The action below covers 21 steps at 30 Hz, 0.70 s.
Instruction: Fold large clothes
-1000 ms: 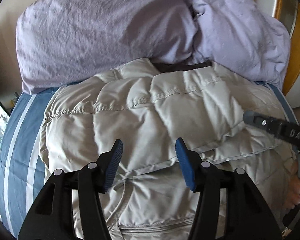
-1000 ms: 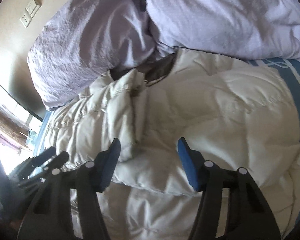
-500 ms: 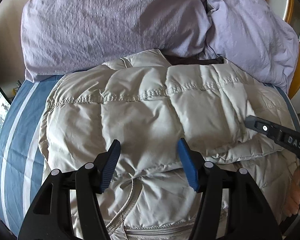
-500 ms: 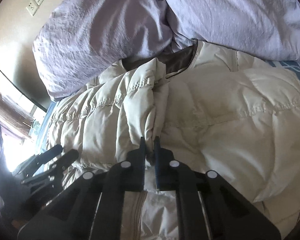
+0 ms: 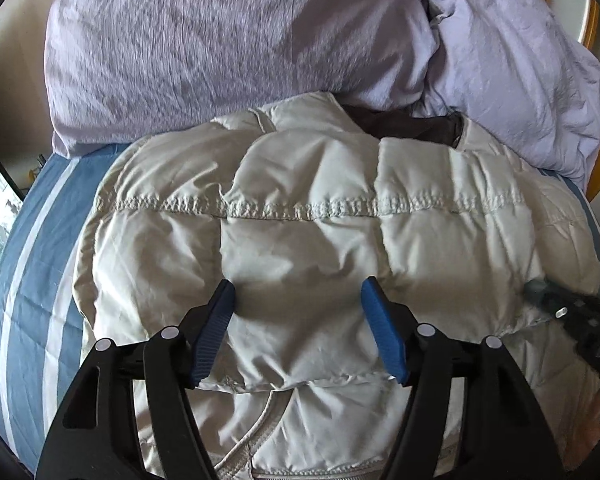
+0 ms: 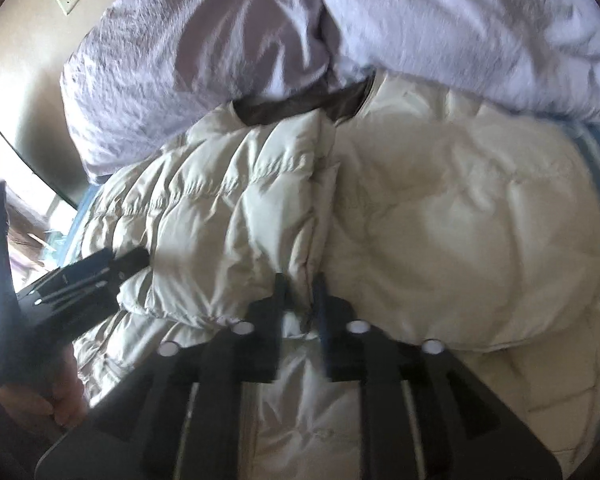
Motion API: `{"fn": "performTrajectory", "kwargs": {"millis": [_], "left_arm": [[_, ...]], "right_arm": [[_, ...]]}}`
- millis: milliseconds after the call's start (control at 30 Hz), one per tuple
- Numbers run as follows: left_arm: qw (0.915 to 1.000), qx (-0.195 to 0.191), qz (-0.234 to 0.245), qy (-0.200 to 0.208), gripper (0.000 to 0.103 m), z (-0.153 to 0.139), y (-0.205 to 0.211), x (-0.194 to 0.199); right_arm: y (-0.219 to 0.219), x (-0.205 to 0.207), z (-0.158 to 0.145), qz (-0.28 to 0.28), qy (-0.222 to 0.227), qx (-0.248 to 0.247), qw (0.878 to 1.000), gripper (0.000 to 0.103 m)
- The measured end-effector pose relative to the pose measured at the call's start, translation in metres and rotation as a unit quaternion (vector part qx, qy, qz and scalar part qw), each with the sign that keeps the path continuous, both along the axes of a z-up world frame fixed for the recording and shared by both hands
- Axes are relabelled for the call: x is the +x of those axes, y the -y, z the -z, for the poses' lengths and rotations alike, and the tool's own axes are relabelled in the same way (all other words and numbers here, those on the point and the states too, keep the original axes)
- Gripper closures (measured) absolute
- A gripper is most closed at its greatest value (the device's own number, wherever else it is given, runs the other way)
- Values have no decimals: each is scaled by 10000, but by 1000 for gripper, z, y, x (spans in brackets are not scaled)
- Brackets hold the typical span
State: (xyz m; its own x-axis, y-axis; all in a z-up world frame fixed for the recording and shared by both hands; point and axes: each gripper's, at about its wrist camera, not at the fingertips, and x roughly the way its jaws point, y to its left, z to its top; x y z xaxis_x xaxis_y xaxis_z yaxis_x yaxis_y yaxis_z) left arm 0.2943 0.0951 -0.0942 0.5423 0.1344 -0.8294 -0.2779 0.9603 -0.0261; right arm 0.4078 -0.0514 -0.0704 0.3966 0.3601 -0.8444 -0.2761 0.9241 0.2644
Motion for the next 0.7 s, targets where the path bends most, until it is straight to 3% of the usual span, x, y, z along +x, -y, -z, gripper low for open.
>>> {"fn": "performTrajectory", "kwargs": {"millis": [67,233,367,467,700], "left_arm": [[10000,-19,-13,-31,36,3,-1,0],[9999,-13,-20,-149,36,12,1,4],[9997,58,3,-240,35,19,3,7],[9997,0,-2,-261,35,22,1,9],[9997,-36,45,-226,35,21,1,7]], "right_arm": [[1,1,-8,48,205,-50,9998,65],[-13,3,-17,-182,456,-50,9988,69],[-27,3,-6,-394,340,-227,9984,76],[-32,8,19,-471,103,-516,9975,76],[-35,11,34,-519,52,-657,9965,77]]}}
